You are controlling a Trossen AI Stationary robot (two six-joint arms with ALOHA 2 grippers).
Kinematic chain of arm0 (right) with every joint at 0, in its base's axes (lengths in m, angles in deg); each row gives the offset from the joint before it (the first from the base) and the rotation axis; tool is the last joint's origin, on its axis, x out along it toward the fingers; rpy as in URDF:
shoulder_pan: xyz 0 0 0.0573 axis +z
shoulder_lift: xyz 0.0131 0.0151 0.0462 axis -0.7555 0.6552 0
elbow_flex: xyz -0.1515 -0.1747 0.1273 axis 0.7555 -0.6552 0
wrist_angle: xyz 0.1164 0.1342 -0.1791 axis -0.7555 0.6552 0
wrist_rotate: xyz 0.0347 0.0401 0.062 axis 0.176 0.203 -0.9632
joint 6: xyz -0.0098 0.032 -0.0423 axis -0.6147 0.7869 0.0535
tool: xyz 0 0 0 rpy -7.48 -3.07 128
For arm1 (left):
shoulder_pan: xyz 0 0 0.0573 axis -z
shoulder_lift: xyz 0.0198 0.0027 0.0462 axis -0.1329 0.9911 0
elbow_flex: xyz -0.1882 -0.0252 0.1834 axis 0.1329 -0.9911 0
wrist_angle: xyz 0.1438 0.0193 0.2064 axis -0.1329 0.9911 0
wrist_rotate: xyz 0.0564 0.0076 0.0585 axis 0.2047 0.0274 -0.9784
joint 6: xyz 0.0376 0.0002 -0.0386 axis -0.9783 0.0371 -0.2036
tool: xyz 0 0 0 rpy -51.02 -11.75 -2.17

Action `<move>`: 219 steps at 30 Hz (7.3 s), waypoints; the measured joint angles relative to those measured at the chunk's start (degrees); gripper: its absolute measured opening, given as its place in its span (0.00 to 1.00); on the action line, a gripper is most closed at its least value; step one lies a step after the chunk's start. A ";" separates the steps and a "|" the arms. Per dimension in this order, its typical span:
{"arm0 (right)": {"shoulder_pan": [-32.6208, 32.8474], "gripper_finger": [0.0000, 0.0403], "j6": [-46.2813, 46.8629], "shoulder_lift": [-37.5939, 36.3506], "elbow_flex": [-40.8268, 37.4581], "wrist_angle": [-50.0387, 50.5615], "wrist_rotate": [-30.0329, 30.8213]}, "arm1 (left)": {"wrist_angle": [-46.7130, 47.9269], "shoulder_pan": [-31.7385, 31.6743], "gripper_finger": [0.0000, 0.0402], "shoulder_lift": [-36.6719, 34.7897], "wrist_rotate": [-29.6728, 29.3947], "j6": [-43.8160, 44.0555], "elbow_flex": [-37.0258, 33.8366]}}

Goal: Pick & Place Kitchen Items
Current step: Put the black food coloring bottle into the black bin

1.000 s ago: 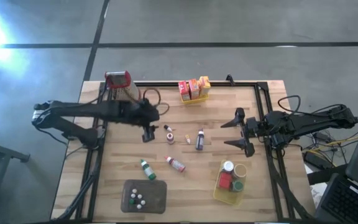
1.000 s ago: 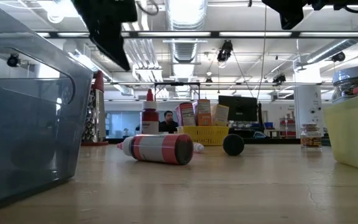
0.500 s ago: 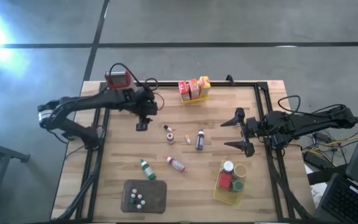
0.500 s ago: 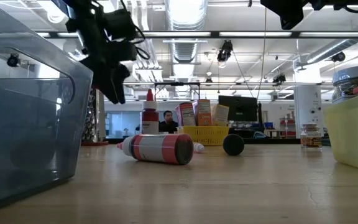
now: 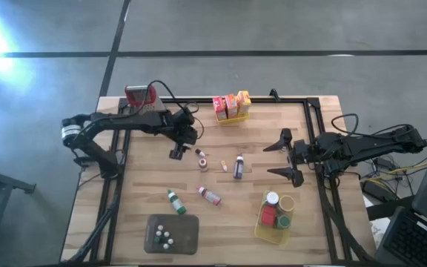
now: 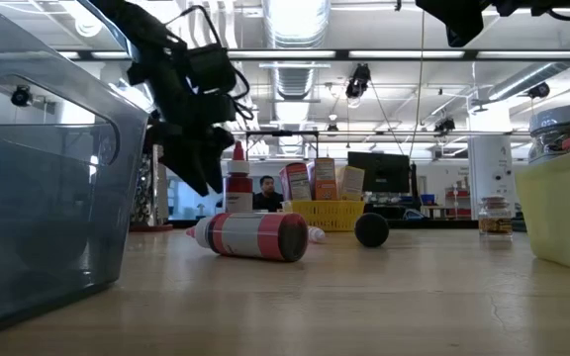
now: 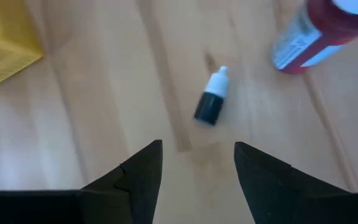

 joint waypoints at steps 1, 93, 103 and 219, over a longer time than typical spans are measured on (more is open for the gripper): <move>0.00 0.82 0.00 0.00 0.00 0.02 0.00 | -0.01 0.01 0.51 0.78 0.54 -0.73 0.27; -0.02 0.85 0.02 0.00 0.00 0.03 0.00 | -61.02 6.03 0.17 -4.86 9.73 41.46 -3.46; -0.01 0.89 0.02 0.00 0.00 0.03 0.01 | -80.34 8.13 0.17 -4.03 7.53 50.29 -11.62; -3.43 0.23 -1.49 26.05 6.40 -19.87 16.55 | -78.47 18.88 0.17 8.08 -4.93 40.20 3.51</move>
